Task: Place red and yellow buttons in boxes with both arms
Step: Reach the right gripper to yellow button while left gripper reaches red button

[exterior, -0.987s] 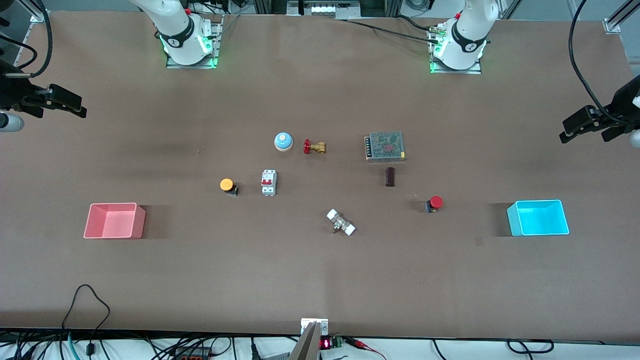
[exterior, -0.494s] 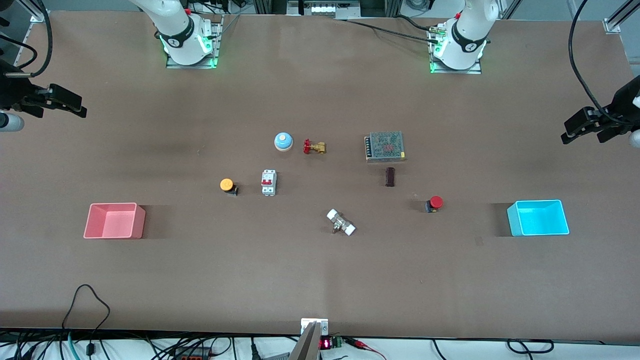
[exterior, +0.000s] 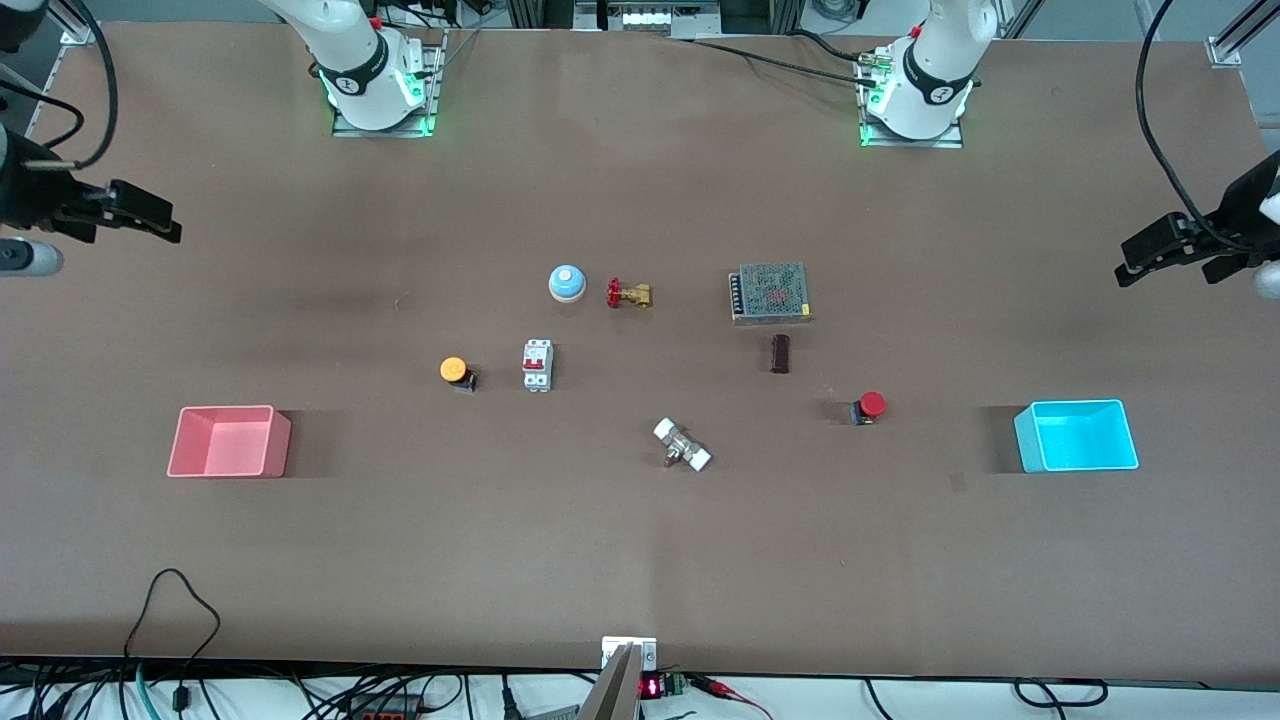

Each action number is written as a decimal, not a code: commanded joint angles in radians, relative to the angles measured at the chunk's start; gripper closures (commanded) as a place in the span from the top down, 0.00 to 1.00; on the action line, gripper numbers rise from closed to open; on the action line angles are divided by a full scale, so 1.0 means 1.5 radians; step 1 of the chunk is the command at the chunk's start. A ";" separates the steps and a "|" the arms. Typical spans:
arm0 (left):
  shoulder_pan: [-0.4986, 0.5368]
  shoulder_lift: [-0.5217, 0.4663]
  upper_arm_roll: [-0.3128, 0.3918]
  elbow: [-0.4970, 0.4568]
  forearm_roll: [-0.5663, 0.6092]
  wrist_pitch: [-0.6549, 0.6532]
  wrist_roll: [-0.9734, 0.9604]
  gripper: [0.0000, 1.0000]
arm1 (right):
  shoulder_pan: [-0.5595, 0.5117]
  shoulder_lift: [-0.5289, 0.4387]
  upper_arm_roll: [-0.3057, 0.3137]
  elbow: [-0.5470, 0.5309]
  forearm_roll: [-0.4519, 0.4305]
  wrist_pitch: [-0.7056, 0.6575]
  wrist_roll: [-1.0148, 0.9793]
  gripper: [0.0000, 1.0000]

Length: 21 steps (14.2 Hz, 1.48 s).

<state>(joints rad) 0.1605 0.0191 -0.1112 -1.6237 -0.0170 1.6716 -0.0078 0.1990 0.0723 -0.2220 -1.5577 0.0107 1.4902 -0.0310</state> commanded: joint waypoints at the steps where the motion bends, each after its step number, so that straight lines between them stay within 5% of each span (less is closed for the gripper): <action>1: -0.002 0.017 -0.019 0.002 -0.006 -0.005 -0.024 1.00 | 0.017 0.035 0.007 0.007 -0.003 0.045 0.001 1.00; 8: -0.007 0.068 -0.058 0.012 -0.003 0.036 -0.074 1.00 | 0.120 0.163 0.007 0.006 0.005 0.147 0.005 1.00; 15: -0.018 0.127 -0.093 0.002 -0.001 0.084 -0.095 1.00 | 0.216 0.275 0.007 0.001 0.050 0.234 0.151 1.00; 21: -0.075 0.192 -0.093 -0.049 0.035 0.204 -0.193 1.00 | 0.239 0.336 0.010 -0.036 0.073 0.327 0.226 1.00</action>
<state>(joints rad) 0.0786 0.2847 -0.2499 -1.6568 -0.0017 1.9015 -0.2304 0.5574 0.5692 -0.2018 -1.5854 0.0867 1.9452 0.2783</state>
